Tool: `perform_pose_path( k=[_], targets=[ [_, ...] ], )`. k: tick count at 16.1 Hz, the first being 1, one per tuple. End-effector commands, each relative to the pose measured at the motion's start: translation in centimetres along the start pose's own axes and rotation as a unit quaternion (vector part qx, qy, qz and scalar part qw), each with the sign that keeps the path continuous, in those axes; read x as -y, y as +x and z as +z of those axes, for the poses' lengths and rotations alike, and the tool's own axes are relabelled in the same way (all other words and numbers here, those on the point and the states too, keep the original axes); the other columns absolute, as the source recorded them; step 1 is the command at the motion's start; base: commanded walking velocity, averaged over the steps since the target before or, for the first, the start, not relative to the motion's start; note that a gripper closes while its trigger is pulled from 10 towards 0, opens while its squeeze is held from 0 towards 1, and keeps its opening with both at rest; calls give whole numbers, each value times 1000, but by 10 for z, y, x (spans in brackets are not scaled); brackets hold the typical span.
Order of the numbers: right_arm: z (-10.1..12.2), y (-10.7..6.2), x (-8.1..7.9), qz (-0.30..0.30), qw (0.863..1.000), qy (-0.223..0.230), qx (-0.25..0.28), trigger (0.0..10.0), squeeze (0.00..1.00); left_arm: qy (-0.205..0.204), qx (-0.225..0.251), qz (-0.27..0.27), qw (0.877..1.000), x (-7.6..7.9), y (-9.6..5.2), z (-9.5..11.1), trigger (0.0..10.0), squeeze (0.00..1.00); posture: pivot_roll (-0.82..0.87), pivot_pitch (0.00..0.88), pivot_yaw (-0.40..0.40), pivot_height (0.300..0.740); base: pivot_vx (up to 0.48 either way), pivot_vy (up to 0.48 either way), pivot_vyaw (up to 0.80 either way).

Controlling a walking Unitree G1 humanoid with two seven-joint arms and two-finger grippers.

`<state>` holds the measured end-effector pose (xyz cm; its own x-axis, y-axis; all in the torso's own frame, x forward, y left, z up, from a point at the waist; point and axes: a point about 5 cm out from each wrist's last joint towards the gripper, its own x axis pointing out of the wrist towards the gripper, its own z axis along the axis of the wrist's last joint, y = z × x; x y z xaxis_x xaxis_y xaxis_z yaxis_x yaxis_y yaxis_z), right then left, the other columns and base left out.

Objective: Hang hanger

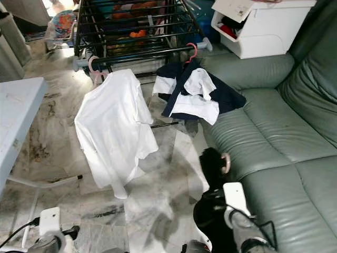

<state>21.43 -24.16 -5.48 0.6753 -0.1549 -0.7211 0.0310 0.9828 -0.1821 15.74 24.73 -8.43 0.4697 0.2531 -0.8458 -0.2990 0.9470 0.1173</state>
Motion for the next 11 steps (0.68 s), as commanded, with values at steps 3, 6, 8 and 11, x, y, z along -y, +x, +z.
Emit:
perform_pose_path(
  k=[3,6,8,11],
  targets=[
    [32,7,-10,16,999,4,35,10000,0,-5,40,-26,999,13,3,34,10000,0,-60,0,48,740,0,0,0],
    [25,6,-9,28,999,37,16,10000,0,24,47,-31,998,22,3,46,10000,0,-71,0,58,740,0,0,0],
    [21,5,-16,65,997,42,12,10000,0,29,49,-29,998,23,3,48,10000,0,-63,0,57,740,0,0,0],
    [27,5,-22,91,995,38,28,10000,0,36,48,-15,998,17,3,46,10000,0,-44,0,48,740,0,0,0]
  ],
)
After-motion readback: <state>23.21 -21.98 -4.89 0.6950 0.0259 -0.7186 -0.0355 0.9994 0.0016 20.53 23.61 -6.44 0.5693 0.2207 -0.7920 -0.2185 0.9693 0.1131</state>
